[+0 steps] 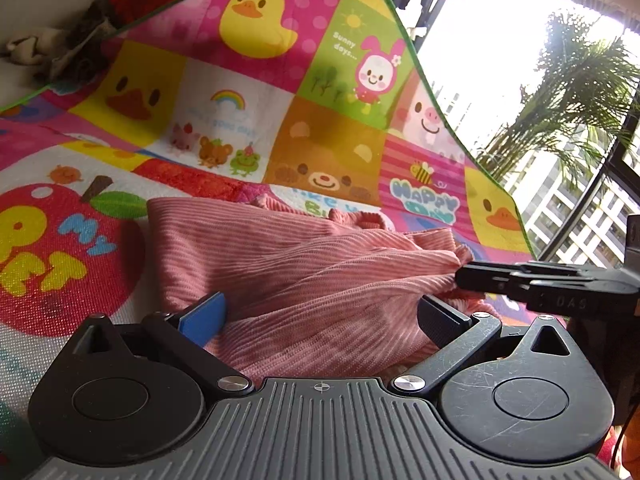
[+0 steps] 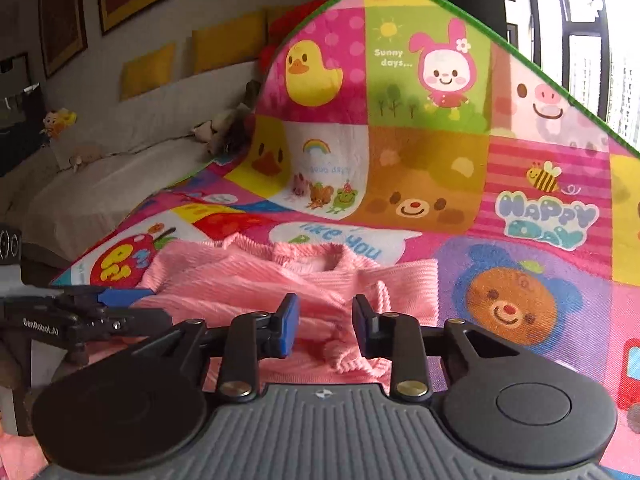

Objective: Fold clothes

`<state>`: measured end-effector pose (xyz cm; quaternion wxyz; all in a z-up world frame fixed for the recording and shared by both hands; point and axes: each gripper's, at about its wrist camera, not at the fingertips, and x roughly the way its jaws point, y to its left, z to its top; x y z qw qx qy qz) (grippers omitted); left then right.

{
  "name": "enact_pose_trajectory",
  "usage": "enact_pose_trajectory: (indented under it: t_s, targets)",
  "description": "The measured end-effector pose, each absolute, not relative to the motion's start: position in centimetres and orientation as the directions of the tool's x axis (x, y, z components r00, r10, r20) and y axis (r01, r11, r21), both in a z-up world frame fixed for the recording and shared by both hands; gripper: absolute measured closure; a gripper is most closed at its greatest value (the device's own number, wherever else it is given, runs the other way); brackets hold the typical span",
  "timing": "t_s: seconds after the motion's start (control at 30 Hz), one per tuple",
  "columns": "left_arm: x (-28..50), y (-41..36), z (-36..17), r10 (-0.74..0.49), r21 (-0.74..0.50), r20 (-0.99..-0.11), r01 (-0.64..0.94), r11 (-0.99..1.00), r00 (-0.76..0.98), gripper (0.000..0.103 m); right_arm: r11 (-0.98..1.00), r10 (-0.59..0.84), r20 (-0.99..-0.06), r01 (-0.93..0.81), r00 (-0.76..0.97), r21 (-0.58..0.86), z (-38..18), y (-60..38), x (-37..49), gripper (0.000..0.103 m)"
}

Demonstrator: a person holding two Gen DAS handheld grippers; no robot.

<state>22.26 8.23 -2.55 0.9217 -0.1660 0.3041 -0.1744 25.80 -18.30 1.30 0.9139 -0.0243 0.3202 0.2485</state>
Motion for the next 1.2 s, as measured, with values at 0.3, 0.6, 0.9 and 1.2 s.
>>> enact_pose_trajectory:
  t_s: [0.3,0.6,0.9,1.2]
  targets:
    - [22.3,8.2,-2.6,-0.420,-0.409,-0.504,0.220,0.886,0.754,0.000,0.867,0.447,-0.550,-0.493,0.706,0.072,4.4,-16.6,27.3,0.060]
    - [22.1,9.2,-1.4,-0.419,-0.440,-0.491,0.197,0.876,0.764,0.000,0.899,0.328,-0.700,-0.436,0.635,0.026,-0.9,-12.7,37.2,0.072]
    - [19.0,13.0,6.2,-0.310,-0.446,-0.425,0.101,0.889,0.850,0.000,0.849,0.462,-0.492,-0.529,0.738,0.003,7.5,-16.6,26.1,0.096]
    - [13.3,11.9,12.3,-0.315,-0.405,-0.378,0.150,0.902,0.871,0.000,0.770,0.531,-0.495,-0.635,0.687,-0.055,8.2,-19.6,11.2,0.096]
